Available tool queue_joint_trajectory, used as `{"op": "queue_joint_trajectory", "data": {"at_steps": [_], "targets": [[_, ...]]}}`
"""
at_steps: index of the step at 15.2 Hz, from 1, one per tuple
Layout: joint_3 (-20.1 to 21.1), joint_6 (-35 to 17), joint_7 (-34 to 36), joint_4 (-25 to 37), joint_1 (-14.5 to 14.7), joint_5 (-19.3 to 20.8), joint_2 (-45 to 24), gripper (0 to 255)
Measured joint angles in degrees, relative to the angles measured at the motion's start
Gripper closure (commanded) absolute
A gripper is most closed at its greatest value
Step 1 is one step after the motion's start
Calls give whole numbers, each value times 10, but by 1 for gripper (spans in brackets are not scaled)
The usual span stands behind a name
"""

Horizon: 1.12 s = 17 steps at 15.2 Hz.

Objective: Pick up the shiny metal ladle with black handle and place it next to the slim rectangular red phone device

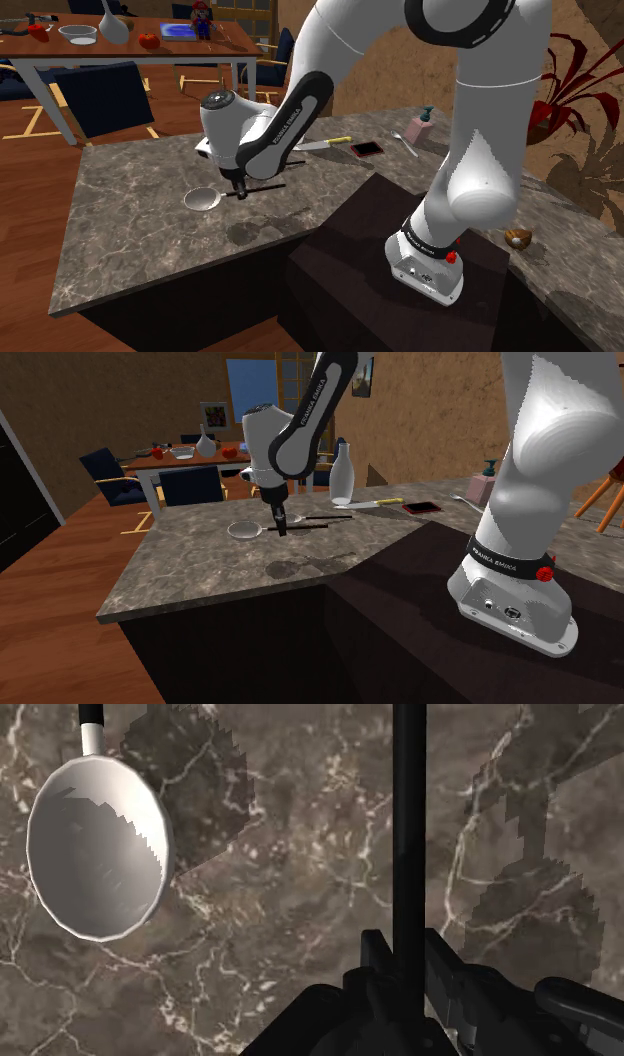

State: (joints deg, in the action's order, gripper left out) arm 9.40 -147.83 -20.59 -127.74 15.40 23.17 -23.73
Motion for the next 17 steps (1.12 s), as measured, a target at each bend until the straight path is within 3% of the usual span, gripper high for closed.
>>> {"op": "queue_joint_trajectory", "data": {"at_steps": [8,17], "targets": [[18,46,-30,-6,-13,-32,55,255],[-9,-17,-113,-155,-79,-40,159,255]]}}
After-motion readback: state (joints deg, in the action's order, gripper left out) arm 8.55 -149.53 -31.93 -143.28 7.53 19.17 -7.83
